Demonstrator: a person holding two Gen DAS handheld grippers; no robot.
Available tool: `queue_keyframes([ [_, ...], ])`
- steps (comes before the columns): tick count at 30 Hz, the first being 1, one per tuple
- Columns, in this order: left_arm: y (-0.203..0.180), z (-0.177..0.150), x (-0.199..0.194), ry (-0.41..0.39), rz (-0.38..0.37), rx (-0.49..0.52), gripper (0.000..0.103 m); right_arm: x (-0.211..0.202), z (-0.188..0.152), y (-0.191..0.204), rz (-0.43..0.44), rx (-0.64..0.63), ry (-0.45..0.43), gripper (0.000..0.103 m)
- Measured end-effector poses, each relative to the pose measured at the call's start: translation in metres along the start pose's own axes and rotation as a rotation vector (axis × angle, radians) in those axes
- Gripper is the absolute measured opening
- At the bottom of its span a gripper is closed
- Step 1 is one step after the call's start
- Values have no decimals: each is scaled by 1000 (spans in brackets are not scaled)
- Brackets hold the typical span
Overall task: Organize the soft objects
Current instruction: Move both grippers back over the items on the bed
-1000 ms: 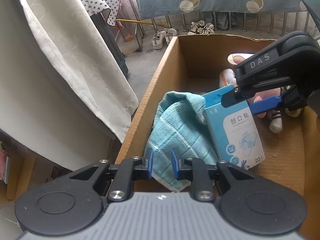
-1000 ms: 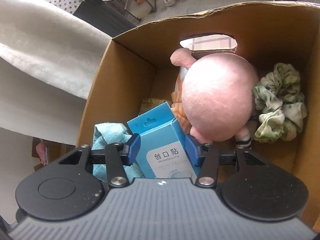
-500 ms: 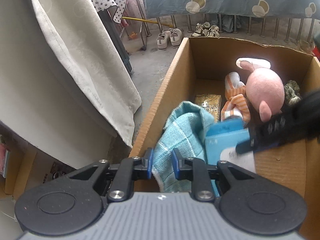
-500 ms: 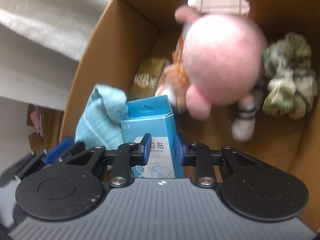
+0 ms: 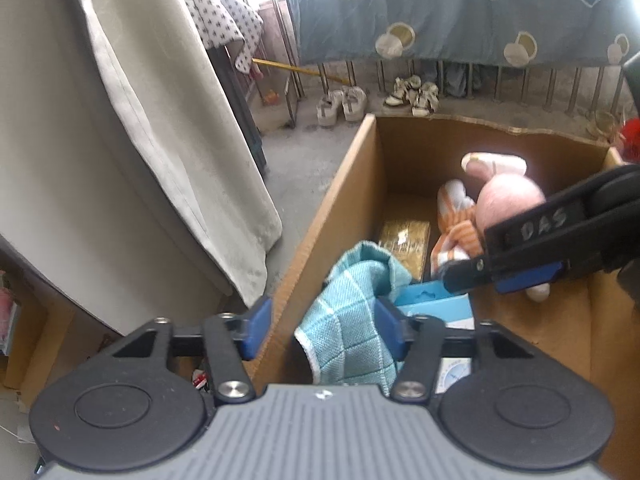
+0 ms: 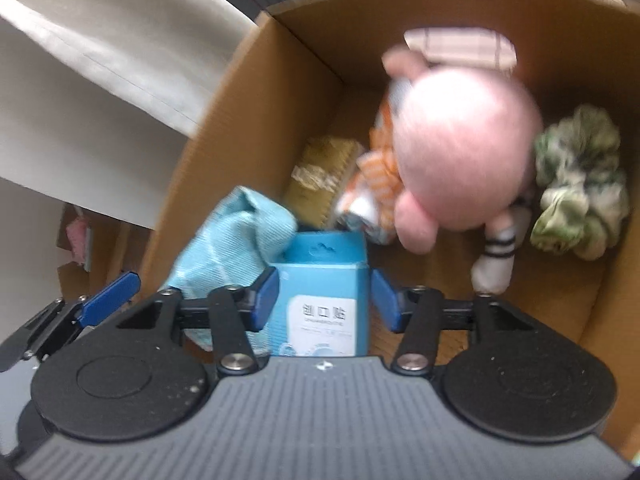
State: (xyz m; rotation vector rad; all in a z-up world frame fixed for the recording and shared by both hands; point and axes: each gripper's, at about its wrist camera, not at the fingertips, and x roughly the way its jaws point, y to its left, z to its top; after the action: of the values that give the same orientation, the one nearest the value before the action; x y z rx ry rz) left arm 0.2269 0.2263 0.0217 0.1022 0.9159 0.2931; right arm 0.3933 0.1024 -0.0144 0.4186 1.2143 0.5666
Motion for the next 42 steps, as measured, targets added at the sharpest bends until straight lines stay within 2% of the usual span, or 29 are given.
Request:
queue_keyframes([
  [3, 0, 1, -17, -18, -9, -23, 61, -22, -1, 4, 74, 5, -32, 64],
  [9, -2, -6, -63, -71, -42, -55, 76, -86, -11, 5, 195, -25, -94, 75],
  [13, -9, -19, -100, -111, -86, -67, 83, -136, -30, -4, 228, -72, -139, 80],
  [17, -24, -35, -137, -148, -139, -75, 89, -184, -53, -30, 255, -84, -175, 82],
  [25, -87, -71, -192, -155, -294, -25, 91, -293, -113, -115, 183, -72, -278, 85],
  [32, -156, -80, -205, -160, -434, 39, 93, -374, -175, -209, 63, -7, -386, 85],
  [37, -213, -78, -206, -178, -482, 134, 93, -397, -211, -264, 13, 56, -416, 86],
  [42, -275, -80, -203, -217, -503, 244, 93, -401, -223, -305, -12, 79, -420, 86],
])
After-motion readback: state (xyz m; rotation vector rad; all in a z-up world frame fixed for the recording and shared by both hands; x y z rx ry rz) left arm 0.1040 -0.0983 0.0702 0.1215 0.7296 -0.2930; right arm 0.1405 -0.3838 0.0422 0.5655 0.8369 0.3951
